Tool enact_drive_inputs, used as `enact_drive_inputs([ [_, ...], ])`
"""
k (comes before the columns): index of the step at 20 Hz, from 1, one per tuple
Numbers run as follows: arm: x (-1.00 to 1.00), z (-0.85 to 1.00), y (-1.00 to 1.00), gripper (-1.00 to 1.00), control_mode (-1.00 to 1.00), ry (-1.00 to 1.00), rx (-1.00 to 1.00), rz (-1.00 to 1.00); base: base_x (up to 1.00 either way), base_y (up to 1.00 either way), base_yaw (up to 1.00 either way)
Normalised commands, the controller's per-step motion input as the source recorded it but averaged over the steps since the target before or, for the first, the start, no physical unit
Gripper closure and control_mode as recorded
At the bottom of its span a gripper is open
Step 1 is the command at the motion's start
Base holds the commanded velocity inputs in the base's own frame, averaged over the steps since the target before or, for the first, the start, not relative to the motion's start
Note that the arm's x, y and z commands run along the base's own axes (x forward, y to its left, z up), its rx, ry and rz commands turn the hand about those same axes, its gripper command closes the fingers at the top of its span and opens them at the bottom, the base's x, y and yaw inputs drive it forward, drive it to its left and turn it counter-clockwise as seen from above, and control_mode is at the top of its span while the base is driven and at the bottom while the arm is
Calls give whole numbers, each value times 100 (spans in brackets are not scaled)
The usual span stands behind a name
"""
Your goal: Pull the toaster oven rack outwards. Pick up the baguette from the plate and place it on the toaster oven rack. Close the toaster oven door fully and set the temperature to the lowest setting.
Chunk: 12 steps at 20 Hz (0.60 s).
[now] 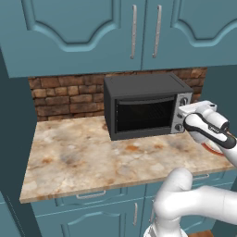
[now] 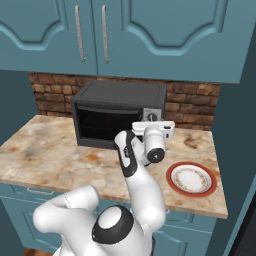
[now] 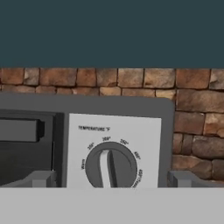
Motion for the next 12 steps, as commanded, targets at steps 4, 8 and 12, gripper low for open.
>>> enact_drive_inputs([
  [4,8,-17,8,-100,-100,0,0,1,0,0,0],
  [8,21,-8,1,-100,-100,0,0,0,0,0,0],
  [12,32,0,0,-100,-100,0,0,0,0,0,0],
])
